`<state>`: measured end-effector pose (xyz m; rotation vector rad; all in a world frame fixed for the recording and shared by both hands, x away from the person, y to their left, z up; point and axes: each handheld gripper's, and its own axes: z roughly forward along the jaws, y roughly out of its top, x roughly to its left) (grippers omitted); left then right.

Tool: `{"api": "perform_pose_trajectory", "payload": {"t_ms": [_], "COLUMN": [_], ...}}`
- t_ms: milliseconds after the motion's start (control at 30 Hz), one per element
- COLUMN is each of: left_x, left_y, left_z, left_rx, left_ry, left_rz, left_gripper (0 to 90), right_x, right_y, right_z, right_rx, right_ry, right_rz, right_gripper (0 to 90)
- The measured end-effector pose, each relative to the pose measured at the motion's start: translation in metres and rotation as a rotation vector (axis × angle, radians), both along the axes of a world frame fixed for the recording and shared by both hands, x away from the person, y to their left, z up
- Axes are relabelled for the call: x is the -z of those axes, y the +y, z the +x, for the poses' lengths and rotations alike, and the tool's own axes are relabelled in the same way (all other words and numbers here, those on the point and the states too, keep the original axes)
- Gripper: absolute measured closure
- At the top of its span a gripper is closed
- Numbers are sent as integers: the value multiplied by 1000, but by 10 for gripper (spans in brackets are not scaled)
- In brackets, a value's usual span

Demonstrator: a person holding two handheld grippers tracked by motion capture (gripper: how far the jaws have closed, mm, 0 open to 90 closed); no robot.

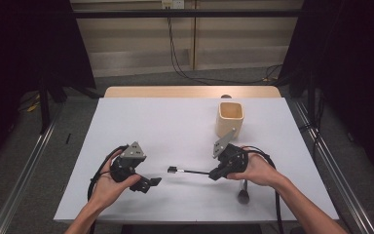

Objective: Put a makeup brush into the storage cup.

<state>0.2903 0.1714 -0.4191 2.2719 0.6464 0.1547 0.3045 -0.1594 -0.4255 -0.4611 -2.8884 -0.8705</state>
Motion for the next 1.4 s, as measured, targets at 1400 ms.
{"api": "perform_pose_trajectory", "payload": {"t_ms": [1400], "left_x": [11], "left_y": [19], "left_z": [-11], "left_rx": [-121], "left_ry": [-94], "left_rz": [-74], "left_gripper": [48], "right_x": [17], "right_y": [-13], "right_z": [-16], "right_rx": [248], "right_ry": [-168], "right_rz": [495], "right_gripper": [863]}}
